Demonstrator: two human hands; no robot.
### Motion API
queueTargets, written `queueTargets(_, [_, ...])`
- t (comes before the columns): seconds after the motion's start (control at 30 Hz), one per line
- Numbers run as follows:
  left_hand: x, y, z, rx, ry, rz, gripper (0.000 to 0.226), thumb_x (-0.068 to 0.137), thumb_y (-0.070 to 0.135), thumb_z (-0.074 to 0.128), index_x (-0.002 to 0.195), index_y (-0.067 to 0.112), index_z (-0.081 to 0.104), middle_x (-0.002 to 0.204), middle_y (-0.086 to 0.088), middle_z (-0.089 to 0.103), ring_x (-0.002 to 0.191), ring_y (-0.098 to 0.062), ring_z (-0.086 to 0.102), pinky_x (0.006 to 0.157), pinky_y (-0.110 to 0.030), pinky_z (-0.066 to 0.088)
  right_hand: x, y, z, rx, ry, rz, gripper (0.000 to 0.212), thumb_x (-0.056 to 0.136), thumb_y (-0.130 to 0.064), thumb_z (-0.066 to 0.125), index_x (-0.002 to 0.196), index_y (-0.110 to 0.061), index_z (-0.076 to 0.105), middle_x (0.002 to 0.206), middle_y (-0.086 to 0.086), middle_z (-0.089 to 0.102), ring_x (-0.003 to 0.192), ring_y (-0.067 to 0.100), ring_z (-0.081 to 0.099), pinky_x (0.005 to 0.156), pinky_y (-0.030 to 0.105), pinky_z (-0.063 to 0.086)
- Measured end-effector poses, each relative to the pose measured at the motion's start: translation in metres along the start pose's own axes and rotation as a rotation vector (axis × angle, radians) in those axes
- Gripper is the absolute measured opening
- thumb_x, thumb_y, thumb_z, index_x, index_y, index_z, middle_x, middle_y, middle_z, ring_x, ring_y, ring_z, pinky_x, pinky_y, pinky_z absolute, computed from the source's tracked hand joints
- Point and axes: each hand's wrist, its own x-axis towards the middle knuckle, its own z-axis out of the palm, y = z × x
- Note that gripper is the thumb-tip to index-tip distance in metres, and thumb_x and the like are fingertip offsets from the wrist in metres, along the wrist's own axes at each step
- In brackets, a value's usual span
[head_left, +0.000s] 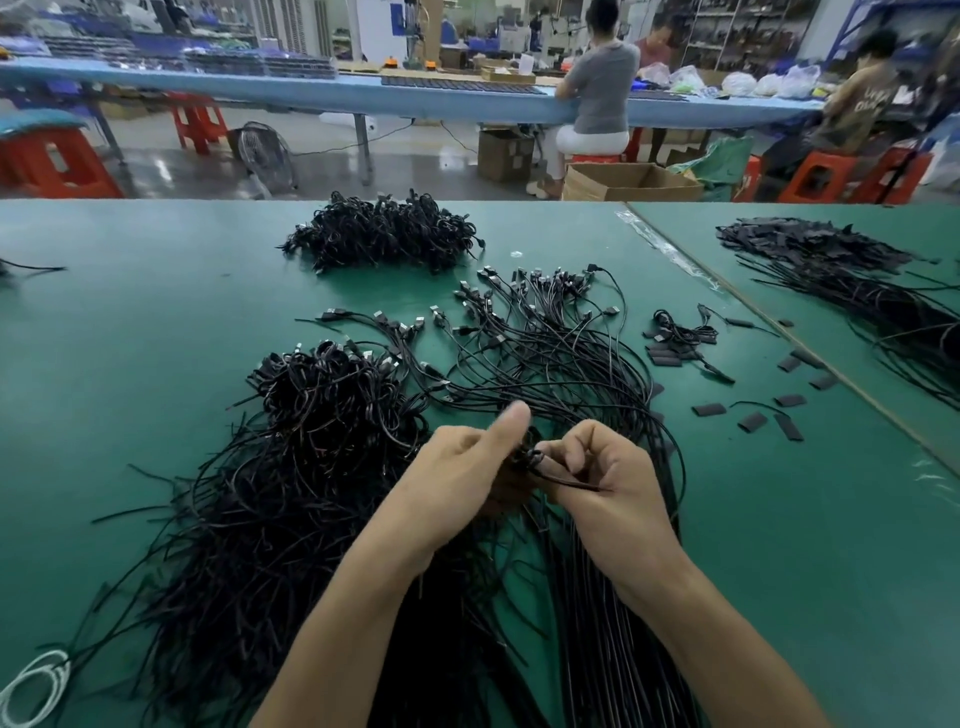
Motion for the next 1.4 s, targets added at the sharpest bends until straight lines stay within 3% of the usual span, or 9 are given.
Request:
queueTargets(0.07, [0.001, -0.004, 0.000, -0.034, -0.004, 0.111, 0.056, 0.085, 0.060, 0.062, 0.077, 0.006, 0.072, 0.065, -0.008, 0.054, 0.062, -0.022, 0.045, 0.064, -0.041, 0.037, -0.001, -0.002, -0.001, 0.006, -0.032, 0.007, 0.045, 0.090, 0.013, 0.060, 0.066, -0.020, 0.043, 0.070, 0.006, 0.055, 0.063, 0.009, 0.051, 0.060, 0.016, 0.048])
queueTargets(0.17, [0.000, -0.003, -0.004, -0.146, -0.038, 0.187, 0.008, 0.090, 0.015, 0.071, 0.089, 0.009, 0.076, 0.084, -0.013, 0.074, 0.073, -0.018, 0.063, 0.072, -0.034, 0.053, -0.002, -0.002, -0.004, -0.054, -0.022, 0.032, 0.050, 0.089, 0.009, 0.064, 0.061, -0.027, 0.046, 0.068, 0.003, 0.056, 0.060, 0.007, 0.049, 0.057, 0.014, 0.044])
queueTargets(0.4, [-0.005, -0.004, -0.011, -0.019, -0.076, 0.264, 0.026, 0.079, -0.004, 0.078, 0.094, 0.018, 0.079, 0.083, 0.007, 0.075, 0.076, -0.002, 0.066, 0.072, -0.016, 0.050, -0.010, -0.002, -0.010, -0.024, 0.024, 0.101, 0.043, 0.088, 0.011, 0.063, 0.067, -0.017, 0.037, 0.065, 0.001, 0.059, 0.060, 0.005, 0.055, 0.061, 0.014, 0.048])
queueTargets(0.63, [-0.013, 0.002, -0.017, 0.160, -0.364, 0.228, 0.044, 0.071, 0.040, 0.087, 0.112, 0.040, 0.073, 0.084, 0.009, 0.059, 0.071, -0.009, 0.055, 0.069, -0.025, 0.047, -0.008, 0.002, -0.016, -0.029, 0.144, 0.081, 0.041, 0.087, 0.010, 0.064, 0.070, -0.015, 0.036, 0.072, 0.014, 0.062, 0.069, 0.016, 0.063, 0.066, 0.019, 0.053])
queueTargets(0.8, [-0.013, 0.005, -0.015, 0.258, -0.263, 0.235, 0.066, 0.076, 0.083, 0.039, 0.106, 0.037, 0.076, 0.082, -0.012, 0.057, 0.072, -0.017, 0.051, 0.065, -0.035, 0.042, -0.015, 0.007, -0.014, -0.268, 0.185, -0.020, 0.047, 0.090, 0.004, 0.067, 0.064, -0.022, 0.038, 0.068, 0.004, 0.061, 0.072, 0.011, 0.065, 0.079, 0.030, 0.057])
queueTargets(0.93, [-0.016, 0.003, -0.018, 0.224, -0.312, 0.094, 0.087, 0.064, 0.099, 0.009, 0.104, 0.054, 0.072, 0.096, 0.028, 0.067, 0.086, 0.008, 0.059, 0.074, -0.026, 0.049, -0.017, 0.009, -0.013, -0.390, 0.229, -0.072, 0.044, 0.089, 0.007, 0.065, 0.066, -0.018, 0.038, 0.071, 0.000, 0.064, 0.078, 0.013, 0.069, 0.081, 0.039, 0.058])
queueTargets(1.17, [-0.003, -0.010, -0.008, 0.213, -0.110, 0.177, 0.017, 0.077, 0.030, 0.085, 0.086, 0.026, 0.071, 0.071, 0.006, 0.070, 0.061, -0.006, 0.056, 0.062, -0.027, 0.048, -0.018, 0.005, -0.005, -0.505, 0.170, -0.224, 0.054, 0.088, 0.006, 0.066, 0.063, -0.033, 0.039, 0.075, -0.014, 0.064, 0.075, 0.009, 0.064, 0.069, 0.018, 0.051])
queueTargets(1.27, [-0.001, -0.014, -0.008, 0.286, 0.026, 0.147, 0.041, 0.068, 0.040, 0.090, 0.095, 0.032, 0.060, 0.063, 0.013, 0.065, 0.050, 0.002, 0.051, 0.051, -0.016, 0.040, -0.016, 0.004, -0.001, -0.557, 0.198, -0.306, 0.055, 0.086, 0.003, 0.070, 0.064, -0.036, 0.040, 0.079, -0.016, 0.064, 0.080, 0.009, 0.064, 0.070, 0.012, 0.047])
queueTargets(1.4, [-0.002, -0.013, -0.003, 0.247, -0.106, 0.128, 0.020, 0.083, 0.041, 0.078, 0.096, 0.030, 0.067, 0.062, 0.004, 0.070, 0.047, -0.007, 0.060, 0.046, -0.019, 0.043, -0.016, 0.005, 0.002, -0.545, 0.219, -0.326, 0.055, 0.087, 0.002, 0.070, 0.064, -0.037, 0.039, 0.080, -0.012, 0.064, 0.081, 0.014, 0.064, 0.069, 0.020, 0.052])
